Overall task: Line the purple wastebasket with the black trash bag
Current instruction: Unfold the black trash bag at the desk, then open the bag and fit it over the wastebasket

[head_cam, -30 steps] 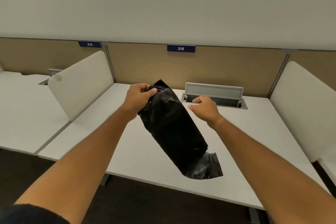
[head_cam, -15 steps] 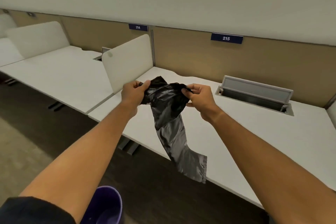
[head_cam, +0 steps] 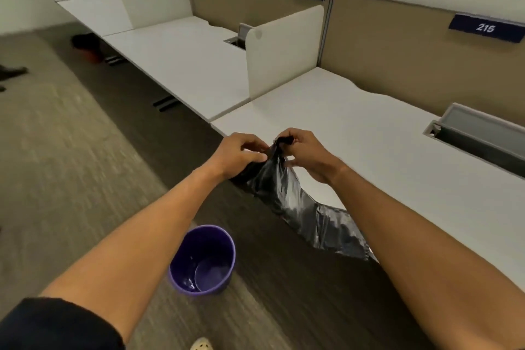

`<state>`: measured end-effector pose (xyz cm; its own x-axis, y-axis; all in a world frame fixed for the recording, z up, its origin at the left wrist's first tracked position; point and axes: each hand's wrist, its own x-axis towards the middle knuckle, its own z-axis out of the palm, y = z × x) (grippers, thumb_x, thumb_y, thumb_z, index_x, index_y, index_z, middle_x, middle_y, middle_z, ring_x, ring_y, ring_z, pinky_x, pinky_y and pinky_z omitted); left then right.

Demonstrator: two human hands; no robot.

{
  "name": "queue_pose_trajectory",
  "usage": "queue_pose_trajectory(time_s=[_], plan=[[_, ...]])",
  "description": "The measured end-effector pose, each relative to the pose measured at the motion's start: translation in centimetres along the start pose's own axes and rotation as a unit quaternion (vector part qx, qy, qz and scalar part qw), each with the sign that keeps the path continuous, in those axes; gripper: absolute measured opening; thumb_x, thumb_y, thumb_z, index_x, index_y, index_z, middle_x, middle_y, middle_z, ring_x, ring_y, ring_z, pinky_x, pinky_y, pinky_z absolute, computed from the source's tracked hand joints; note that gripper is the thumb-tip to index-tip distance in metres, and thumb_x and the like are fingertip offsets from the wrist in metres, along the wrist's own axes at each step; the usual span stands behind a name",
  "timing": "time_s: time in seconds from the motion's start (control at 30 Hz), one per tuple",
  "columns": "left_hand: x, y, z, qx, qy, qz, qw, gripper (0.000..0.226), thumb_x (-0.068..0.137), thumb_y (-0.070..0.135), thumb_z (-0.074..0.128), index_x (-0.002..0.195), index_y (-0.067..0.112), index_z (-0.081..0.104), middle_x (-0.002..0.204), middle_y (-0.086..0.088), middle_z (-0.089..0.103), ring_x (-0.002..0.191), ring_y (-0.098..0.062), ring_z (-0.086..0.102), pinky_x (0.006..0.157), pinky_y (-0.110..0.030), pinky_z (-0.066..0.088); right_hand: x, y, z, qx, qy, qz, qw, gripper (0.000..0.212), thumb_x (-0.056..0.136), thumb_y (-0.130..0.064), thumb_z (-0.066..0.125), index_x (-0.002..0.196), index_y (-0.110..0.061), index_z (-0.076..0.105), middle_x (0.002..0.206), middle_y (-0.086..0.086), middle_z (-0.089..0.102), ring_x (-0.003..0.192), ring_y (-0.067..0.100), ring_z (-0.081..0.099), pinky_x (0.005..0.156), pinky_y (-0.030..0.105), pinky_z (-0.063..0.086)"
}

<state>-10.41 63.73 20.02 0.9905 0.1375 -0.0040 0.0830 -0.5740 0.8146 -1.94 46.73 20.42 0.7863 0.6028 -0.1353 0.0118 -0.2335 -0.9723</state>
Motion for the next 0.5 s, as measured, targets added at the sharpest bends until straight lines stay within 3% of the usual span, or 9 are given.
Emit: queue_pose_trajectory(time_s=[0.07, 0.17, 0.23, 0.3, 0.37, 0.43, 0.5], plan=[[-0.6, -2.4, -0.7, -0.014, -0.027, -0.031, 0.999, 0.008, 0.084, 0.022, 0.067, 0.089, 0.019, 0.073, 0.087, -0.002, 0.072, 0.085, -0.014, 0.068, 0.079, -0.032, 0.051, 1.4, 0.5, 2.9, 0.006, -0.008, 0.012, 1.0, 0.029, 0.087, 0.009, 0.044, 0.088, -0.013, 0.063, 0.092, 0.01, 0.063, 0.082, 0.021, 0.06, 0.058, 0.025, 0.05], [-1.1, -6.6, -1.8, -0.019, 0.02, -0.097, 0.995, 0.01, 0.09, 0.017, 0.063, 0.082, 0.02, 0.069, 0.082, -0.005, 0.069, 0.078, -0.015, 0.066, 0.071, -0.03, 0.053, 3.9, 2.2, 7.8, -0.005, 0.013, 0.03, 0.999, 0.021, 0.091, -0.003, 0.051, 0.104, -0.015, 0.063, 0.097, 0.011, 0.063, 0.088, 0.021, 0.062, 0.063, 0.026, 0.053], [-1.1, -10.0, -2.7, -0.02, 0.073, -0.139, 0.987, 0.009, 0.09, 0.018, 0.061, 0.085, 0.017, 0.068, 0.084, -0.007, 0.068, 0.08, -0.016, 0.066, 0.07, -0.029, 0.055, 5.3, 3.6, 11.3, -0.043, 0.102, 0.053, 0.992, 0.02, 0.093, -0.023, 0.057, 0.112, -0.019, 0.058, 0.097, 0.005, 0.062, 0.089, 0.016, 0.062, 0.067, 0.024, 0.051], [-1.1, -13.8, -3.5, -0.004, 0.122, -0.174, 0.977, 0.011, 0.088, 0.02, 0.063, 0.078, 0.017, 0.067, 0.079, -0.005, 0.067, 0.074, -0.014, 0.065, 0.061, -0.024, 0.051, 6.3, 5.1, 14.8, -0.075, 0.182, 0.072, 0.978, 0.019, 0.091, -0.035, 0.059, 0.099, -0.018, 0.059, 0.09, -0.002, 0.06, 0.081, 0.009, 0.058, 0.063, 0.022, 0.044], [-1.2, -17.6, -4.4, -0.008, 0.146, -0.204, 0.968, 0.02, 0.086, 0.025, 0.067, 0.068, 0.018, 0.062, 0.07, 0.0, 0.063, 0.066, -0.009, 0.06, 0.053, -0.017, 0.041, 7.7, 7.4, 18.3, -0.096, 0.117, 0.107, 0.983, 0.03, 0.088, -0.042, 0.061, 0.089, -0.012, 0.065, 0.08, -0.003, 0.061, 0.072, 0.009, 0.057, 0.061, 0.022, 0.042], [-1.3, -21.0, -5.1, -0.028, 0.143, -0.225, 0.963, 0.028, 0.083, 0.026, 0.071, 0.059, 0.018, 0.057, 0.06, 0.004, 0.057, 0.056, -0.006, 0.051, 0.045, -0.012, 0.033, 8.8, 9.3, 21.7, -0.091, 0.007, 0.155, 0.984, 0.038, 0.086, -0.047, 0.064, 0.098, -0.011, 0.067, 0.081, 0.0, 0.064, 0.07, 0.011, 0.059, 0.058, 0.024, 0.047], [-1.6, -24.4, -5.6, -0.05, 0.141, -0.247, 0.957, 0.038, 0.08, 0.025, 0.074, 0.052, 0.017, 0.051, 0.05, 0.005, 0.047, 0.047, -0.007, 0.04, 0.039, -0.012, 0.03, 9.9, 10.9, 24.5, -0.057, -0.036, 0.195, 0.978, 0.041, 0.086, -0.045, 0.066, 0.107, -0.011, 0.065, 0.087, 0.003, 0.065, 0.073, 0.012, 0.06, 0.061, 0.026, 0.051]])
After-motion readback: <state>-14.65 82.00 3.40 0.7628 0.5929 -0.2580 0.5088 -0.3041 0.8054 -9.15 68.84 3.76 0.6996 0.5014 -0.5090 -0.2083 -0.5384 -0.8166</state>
